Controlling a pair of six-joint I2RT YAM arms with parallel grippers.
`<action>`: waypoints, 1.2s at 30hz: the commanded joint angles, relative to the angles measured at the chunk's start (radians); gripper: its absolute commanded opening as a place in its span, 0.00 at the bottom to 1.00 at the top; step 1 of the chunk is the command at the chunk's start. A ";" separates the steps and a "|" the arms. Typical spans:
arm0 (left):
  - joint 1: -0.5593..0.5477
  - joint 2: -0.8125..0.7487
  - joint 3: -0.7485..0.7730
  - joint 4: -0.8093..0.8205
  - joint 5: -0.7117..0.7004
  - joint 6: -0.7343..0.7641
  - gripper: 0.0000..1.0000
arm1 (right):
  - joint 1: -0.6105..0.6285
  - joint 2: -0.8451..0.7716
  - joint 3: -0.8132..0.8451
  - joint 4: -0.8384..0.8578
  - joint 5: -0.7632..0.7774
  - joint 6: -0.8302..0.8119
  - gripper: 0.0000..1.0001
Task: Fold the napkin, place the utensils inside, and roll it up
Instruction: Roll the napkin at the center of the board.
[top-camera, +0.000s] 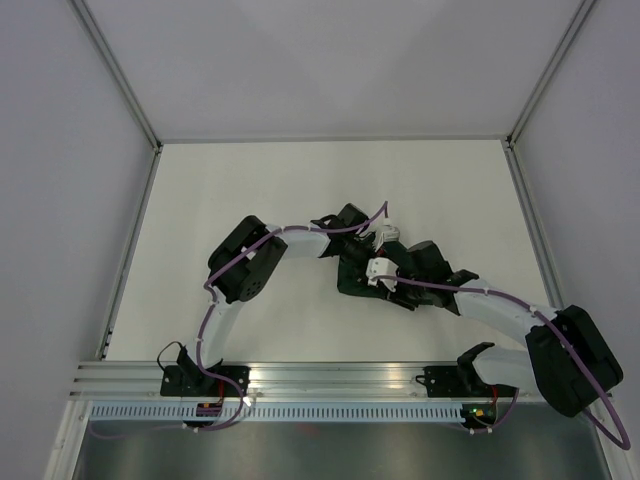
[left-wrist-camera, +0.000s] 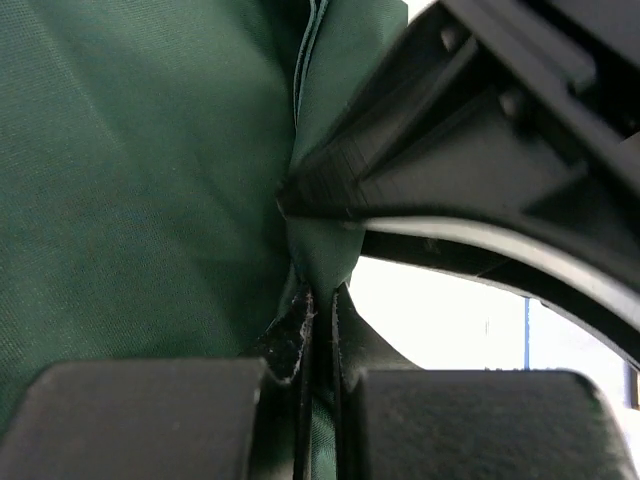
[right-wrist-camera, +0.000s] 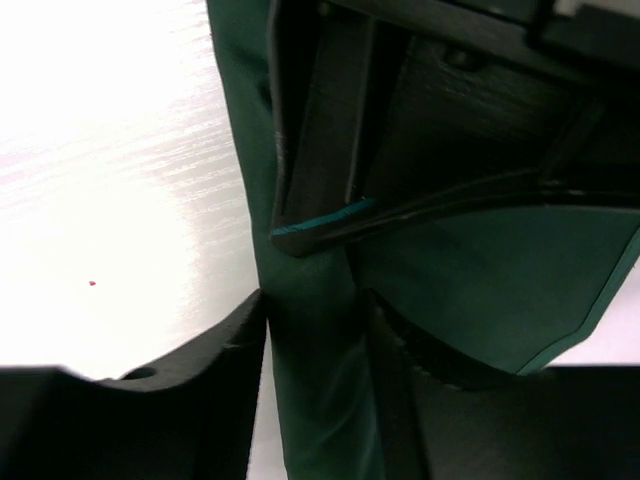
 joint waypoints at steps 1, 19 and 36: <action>-0.009 0.118 -0.056 -0.193 -0.183 0.015 0.05 | 0.014 0.023 0.003 0.032 0.025 -0.007 0.46; 0.050 -0.040 -0.096 -0.071 -0.183 -0.094 0.44 | -0.017 0.212 0.153 -0.210 -0.067 -0.015 0.03; 0.099 -0.302 -0.290 0.197 -0.361 -0.206 0.48 | -0.147 0.462 0.354 -0.443 -0.192 -0.110 0.01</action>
